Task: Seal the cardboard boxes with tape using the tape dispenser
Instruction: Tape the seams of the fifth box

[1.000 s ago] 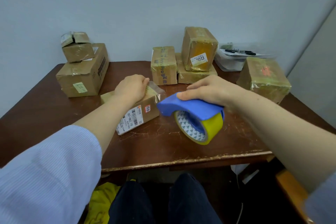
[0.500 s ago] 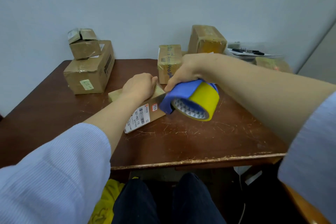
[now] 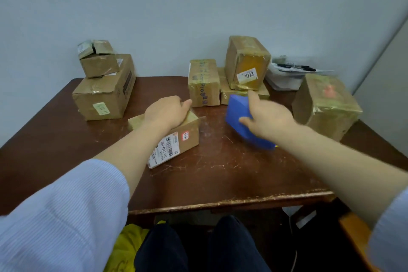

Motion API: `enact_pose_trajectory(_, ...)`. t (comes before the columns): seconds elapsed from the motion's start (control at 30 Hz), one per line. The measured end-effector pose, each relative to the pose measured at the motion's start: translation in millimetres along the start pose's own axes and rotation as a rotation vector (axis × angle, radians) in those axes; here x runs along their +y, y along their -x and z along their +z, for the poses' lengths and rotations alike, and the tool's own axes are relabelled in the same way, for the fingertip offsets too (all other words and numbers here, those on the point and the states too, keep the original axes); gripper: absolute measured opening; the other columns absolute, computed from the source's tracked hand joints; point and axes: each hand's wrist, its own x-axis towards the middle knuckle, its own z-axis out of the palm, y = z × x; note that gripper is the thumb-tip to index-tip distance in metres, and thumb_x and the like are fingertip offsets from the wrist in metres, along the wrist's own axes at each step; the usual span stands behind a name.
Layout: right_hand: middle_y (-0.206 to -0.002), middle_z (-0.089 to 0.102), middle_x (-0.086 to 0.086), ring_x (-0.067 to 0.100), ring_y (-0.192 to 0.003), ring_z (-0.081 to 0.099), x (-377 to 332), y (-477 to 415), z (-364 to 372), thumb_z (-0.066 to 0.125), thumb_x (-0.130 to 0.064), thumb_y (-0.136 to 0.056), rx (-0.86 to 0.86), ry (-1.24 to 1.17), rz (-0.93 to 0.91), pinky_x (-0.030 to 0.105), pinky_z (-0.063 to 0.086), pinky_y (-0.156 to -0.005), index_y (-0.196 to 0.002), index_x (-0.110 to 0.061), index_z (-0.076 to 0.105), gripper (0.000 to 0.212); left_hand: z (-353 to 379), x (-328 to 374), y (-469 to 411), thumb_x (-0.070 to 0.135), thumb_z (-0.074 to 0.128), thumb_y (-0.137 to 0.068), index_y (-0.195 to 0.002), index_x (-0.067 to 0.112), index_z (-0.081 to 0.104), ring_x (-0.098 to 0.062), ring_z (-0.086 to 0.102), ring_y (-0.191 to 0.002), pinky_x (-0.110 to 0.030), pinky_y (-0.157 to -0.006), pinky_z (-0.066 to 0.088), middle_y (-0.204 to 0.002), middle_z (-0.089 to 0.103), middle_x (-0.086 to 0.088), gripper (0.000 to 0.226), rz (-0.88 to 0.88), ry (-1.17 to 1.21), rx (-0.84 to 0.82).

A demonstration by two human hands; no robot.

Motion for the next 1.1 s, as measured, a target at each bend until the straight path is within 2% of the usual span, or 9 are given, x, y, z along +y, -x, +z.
enact_pose_trajectory(0.13,-0.105,0.061,0.011,0.028,-0.085,0.062,5,6,52,0.041,-0.038,-0.1,0.092,0.095,0.025,0.033,0.04,-0.064,-0.151,-0.008,-0.002,0.074,-1,2,3,0.052,0.024,-0.098,-0.113,0.019,0.062,-0.025,0.059,-0.1,-0.033,-0.068,0.041,-0.109,0.064,-0.004,0.052,-0.017,0.001,0.005)
enact_pose_trajectory(0.27,-0.116,0.057,0.012,0.03,-0.099,0.058,8,7,58,0.044,-0.047,-0.096,0.086,0.174,0.074,0.035,0.04,-0.077,-0.147,-0.01,0.02,0.067,-2,3,4,0.049,0.026,-0.099,-0.109,0.019,0.063,-0.025,0.058,-0.094,-0.033,-0.067,0.041,-0.104,0.065,-0.004,0.049,-0.049,0.006,0.012)
enact_pose_trajectory(0.33,-0.121,0.054,0.019,0.036,-0.106,0.055,0,12,55,0.061,-0.046,-0.087,0.228,0.261,0.08,0.042,0.042,-0.087,-0.138,-0.007,0.041,0.067,-4,5,5,0.046,0.029,-0.099,-0.107,0.019,0.064,-0.024,0.056,-0.088,-0.032,-0.065,0.04,-0.103,0.064,-0.003,0.045,-0.079,0.003,0.02)
enact_pose_trajectory(0.4,-0.115,0.058,0.017,0.035,-0.1,0.056,-17,18,49,0.068,-0.035,-0.083,0.394,0.099,-0.019,0.042,0.046,-0.082,-0.126,-0.007,0.054,0.053,-6,6,7,0.043,0.034,-0.097,-0.105,0.019,0.066,-0.023,0.054,-0.084,-0.031,-0.064,0.039,-0.1,0.064,-0.003,0.041,-0.124,0.007,0.024)
enact_pose_trajectory(0.53,-0.126,0.057,0.006,0.025,-0.115,0.055,-69,13,39,0.038,-0.04,-0.099,-0.118,-0.901,0.117,0.034,0.044,-0.09,-0.139,-0.006,0.037,0.052,-15,8,14,0.048,0.04,-0.096,-0.106,0.013,0.063,-0.028,0.056,-0.084,-0.032,-0.063,0.039,-0.097,0.062,-0.006,0.043,-0.183,-0.008,0.016)
enact_pose_trajectory(0.63,-0.137,0.048,0.011,0.027,-0.123,0.048,-96,-4,37,0.036,-0.048,-0.098,-0.246,-1.208,0.246,0.032,0.039,-0.09,-0.142,-0.003,0.033,0.063,-21,4,22,0.057,0.039,-0.094,-0.091,0.002,0.061,-0.03,0.056,-0.078,-0.031,-0.06,0.037,-0.092,0.063,-0.015,0.059,-0.19,0.069,-0.012)
enact_pose_trajectory(0.9,-0.128,0.056,0.017,0.032,-0.119,0.052,-120,-34,45,0.043,-0.046,-0.096,-0.117,-1.203,0.275,0.039,0.042,-0.1,-0.128,0.002,0.049,0.058,-9,-14,38,0.061,0.049,-0.087,-0.092,-0.005,0.064,-0.036,0.062,-0.084,-0.032,-0.056,0.034,-0.096,0.065,-0.022,0.068,-0.269,0.259,0.033)
enact_pose_trajectory(1.0,-0.113,0.062,0.013,0.03,-0.106,0.057,-116,-38,48,0.043,-0.04,-0.097,-0.068,-1.131,0.266,0.036,0.045,-0.09,-0.113,-0.003,0.059,0.043,-9,-16,39,0.052,0.049,-0.092,-0.062,0.006,0.055,-0.027,0.051,-0.061,-0.031,-0.049,0.029,-0.079,0.061,-0.018,0.055,-0.249,0.273,0.054)
enact_pose_trajectory(1.1,-0.09,0.053,0.008,0.025,-0.086,0.051,-113,-41,57,0.039,-0.035,-0.098,-0.021,-1.117,0.279,0.033,0.038,-0.076,-0.089,-0.011,0.054,0.03,-7,-19,44,0.041,0.044,-0.097,-0.054,0.013,0.042,-0.036,0.057,-0.075,-0.032,-0.059,0.035,-0.078,0.062,-0.021,0.052,-0.276,0.325,0.114)
